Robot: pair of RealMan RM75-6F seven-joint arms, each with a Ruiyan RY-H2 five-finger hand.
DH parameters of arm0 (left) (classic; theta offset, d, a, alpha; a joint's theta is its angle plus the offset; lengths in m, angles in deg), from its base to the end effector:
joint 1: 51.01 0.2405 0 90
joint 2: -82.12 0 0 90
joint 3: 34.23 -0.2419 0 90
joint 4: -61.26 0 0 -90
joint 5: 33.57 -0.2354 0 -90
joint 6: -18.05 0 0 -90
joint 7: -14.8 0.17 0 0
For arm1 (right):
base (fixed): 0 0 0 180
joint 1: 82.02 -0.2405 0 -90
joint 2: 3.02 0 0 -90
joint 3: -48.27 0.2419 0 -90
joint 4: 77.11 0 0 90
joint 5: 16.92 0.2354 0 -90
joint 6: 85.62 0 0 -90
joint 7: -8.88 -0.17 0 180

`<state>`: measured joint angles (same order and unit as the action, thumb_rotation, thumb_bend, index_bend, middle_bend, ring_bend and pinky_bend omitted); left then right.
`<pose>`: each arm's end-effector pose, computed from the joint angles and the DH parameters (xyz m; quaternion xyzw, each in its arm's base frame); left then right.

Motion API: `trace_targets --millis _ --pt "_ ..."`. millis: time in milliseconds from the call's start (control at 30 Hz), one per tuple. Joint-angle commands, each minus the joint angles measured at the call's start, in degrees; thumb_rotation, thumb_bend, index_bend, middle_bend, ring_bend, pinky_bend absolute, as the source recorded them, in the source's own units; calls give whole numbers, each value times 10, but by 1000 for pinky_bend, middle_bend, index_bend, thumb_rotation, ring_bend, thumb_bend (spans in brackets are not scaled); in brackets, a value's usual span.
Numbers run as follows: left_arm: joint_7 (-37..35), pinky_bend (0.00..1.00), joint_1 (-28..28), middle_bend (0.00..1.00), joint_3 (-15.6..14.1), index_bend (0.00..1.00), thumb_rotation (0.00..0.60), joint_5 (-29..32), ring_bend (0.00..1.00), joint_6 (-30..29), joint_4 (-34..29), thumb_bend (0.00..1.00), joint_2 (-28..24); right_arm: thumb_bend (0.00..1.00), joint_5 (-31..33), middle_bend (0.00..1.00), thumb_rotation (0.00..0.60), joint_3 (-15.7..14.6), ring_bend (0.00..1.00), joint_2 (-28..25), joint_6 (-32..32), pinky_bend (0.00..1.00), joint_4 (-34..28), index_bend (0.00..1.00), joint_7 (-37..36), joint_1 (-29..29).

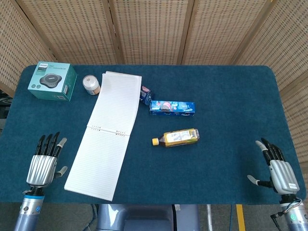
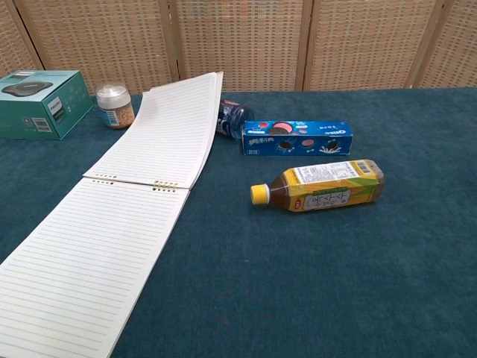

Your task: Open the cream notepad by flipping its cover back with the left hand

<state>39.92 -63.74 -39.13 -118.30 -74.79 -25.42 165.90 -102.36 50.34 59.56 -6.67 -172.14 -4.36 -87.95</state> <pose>-0.2548 0.2105 0.0319 -0.6540 -0.2875 -0.3626 0.5985 -0.3063 -0.2087 0.1147 0.5619 -0.4922 0.4247 0.5115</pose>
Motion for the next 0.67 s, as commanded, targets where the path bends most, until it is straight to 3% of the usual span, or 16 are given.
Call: trace_targets --millis 33,300,667 --pt "-2 0 3 0 4 0 600 -4 0 2 -1 0 -2 53 1 0 600 0 0 -1 -1 0 1 17 -2 0" --pt "-15 0 15 0 19 0 600 -12 0 2 -9 0 -10 53 -6 0 600 8 0 11 29 0 16 17 13 6" --pt "-27 0 29 0 27 0 600 -20 0 4 -20 0 -18 53 -5 0 600 5 0 9 22 0 11 17 6 6"
